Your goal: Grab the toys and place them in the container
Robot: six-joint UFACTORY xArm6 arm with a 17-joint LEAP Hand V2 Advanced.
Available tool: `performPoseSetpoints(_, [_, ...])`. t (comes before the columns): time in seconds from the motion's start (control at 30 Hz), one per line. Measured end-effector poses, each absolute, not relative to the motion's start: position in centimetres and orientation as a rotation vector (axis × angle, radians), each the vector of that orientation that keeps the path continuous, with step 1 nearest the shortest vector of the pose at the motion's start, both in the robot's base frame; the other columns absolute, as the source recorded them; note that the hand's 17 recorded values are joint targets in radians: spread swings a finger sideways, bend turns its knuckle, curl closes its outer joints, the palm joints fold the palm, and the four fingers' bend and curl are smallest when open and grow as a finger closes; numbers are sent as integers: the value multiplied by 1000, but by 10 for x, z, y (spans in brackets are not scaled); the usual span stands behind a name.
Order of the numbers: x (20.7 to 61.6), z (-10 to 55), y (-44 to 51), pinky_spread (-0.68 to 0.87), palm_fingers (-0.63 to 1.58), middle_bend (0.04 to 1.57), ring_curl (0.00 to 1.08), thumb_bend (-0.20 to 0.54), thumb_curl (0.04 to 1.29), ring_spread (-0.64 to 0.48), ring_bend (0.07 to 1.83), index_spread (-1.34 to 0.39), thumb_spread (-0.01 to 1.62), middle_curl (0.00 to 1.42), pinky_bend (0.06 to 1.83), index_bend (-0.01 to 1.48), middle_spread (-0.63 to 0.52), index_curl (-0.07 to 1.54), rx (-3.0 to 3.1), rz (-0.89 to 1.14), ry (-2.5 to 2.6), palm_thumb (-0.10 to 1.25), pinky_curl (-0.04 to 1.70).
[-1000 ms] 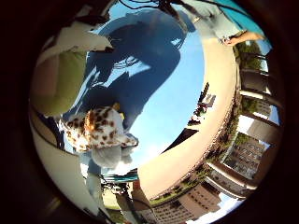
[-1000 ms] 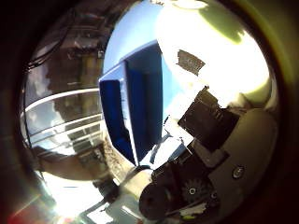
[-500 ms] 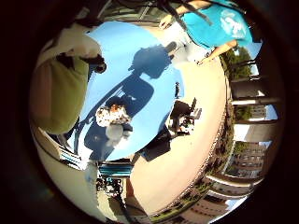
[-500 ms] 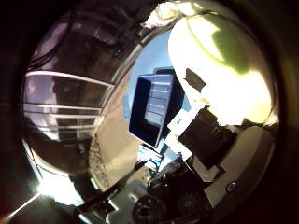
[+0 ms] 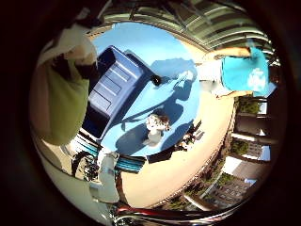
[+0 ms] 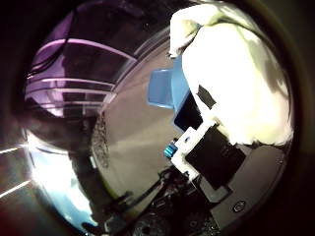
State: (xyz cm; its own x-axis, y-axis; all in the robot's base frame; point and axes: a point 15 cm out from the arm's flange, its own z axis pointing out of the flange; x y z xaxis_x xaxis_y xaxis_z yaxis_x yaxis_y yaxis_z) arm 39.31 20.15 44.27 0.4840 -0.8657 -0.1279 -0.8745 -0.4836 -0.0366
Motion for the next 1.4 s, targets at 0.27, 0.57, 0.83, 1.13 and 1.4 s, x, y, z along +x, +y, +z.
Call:
performPoseSetpoints(0.27, [401,348,245,92,702,1393,851,-14,754,-125,1604,-1058,1105,1065,1789,691,-200,1057,-2590,205,1604,967,666])
performPoseSetpoints(0.57, [399,267,242,91,683,1421,846,-16,776,-123,1627,-1066,1105,1052,1779,644,-192,1239,-2596,261,1708,958,733])
performPoseSetpoints(0.83, [408,261,225,90,679,1435,838,-15,791,-127,1637,-1057,1112,1040,1769,618,-186,1353,-2563,268,1767,946,773])
performPoseSetpoints(1.13, [408,262,219,85,668,1445,833,-40,782,-126,1648,-1034,1120,1029,1746,598,-182,1437,-2547,272,1805,854,809])
performPoseSetpoints(1.4, [396,256,192,189,151,1030,706,-37,665,3,1354,-926,1155,845,1528,449,-138,1313,-2568,351,1898,741,785])
